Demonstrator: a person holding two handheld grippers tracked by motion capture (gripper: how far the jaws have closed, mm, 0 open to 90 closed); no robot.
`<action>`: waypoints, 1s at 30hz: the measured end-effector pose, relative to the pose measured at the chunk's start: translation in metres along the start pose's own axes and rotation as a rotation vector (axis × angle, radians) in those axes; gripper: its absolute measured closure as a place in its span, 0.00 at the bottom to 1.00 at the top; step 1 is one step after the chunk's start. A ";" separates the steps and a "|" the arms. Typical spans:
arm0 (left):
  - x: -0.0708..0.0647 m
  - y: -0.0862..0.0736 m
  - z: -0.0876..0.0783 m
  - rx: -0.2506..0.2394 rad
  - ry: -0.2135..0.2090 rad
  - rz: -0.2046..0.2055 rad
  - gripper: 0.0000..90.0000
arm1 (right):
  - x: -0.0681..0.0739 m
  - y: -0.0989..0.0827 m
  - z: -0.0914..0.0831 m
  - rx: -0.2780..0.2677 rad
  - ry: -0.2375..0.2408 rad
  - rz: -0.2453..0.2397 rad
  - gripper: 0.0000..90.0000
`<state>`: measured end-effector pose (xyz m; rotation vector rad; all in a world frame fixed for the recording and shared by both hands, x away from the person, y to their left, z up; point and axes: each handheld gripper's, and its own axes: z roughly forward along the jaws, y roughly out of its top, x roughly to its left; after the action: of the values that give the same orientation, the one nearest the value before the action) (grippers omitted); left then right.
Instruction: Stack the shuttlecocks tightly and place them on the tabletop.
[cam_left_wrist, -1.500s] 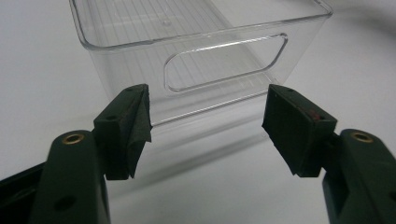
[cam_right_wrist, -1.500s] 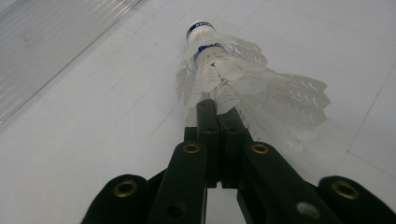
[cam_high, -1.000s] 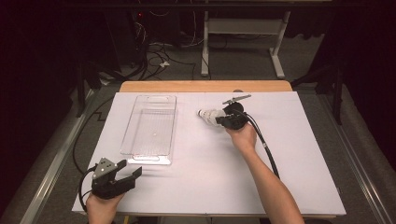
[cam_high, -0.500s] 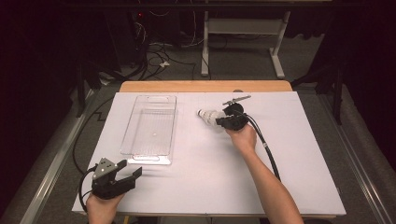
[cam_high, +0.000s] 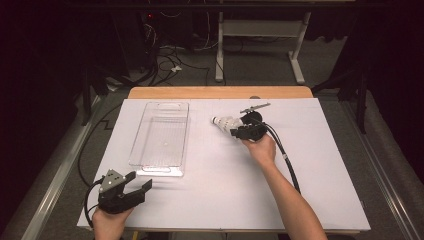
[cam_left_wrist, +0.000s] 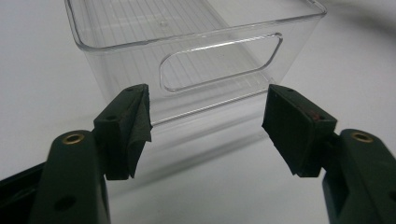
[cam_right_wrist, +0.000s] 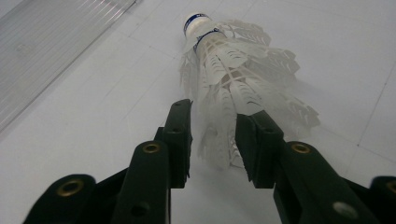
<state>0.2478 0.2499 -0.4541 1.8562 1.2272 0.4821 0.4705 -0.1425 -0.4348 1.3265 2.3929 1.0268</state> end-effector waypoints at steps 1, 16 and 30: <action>0.000 0.000 0.000 0.000 0.000 0.000 0.37 | 0.000 0.000 0.000 0.000 -0.001 0.000 0.71; -0.001 0.000 0.001 -0.002 -0.003 -0.001 0.37 | 0.007 0.001 0.010 -0.019 -0.012 0.007 0.64; 0.000 0.000 0.001 -0.001 -0.006 0.000 0.37 | 0.012 0.006 0.021 -0.020 -0.014 0.013 0.61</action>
<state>0.2485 0.2490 -0.4544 1.8556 1.2236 0.4768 0.4781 -0.1208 -0.4450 1.3402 2.3601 1.0388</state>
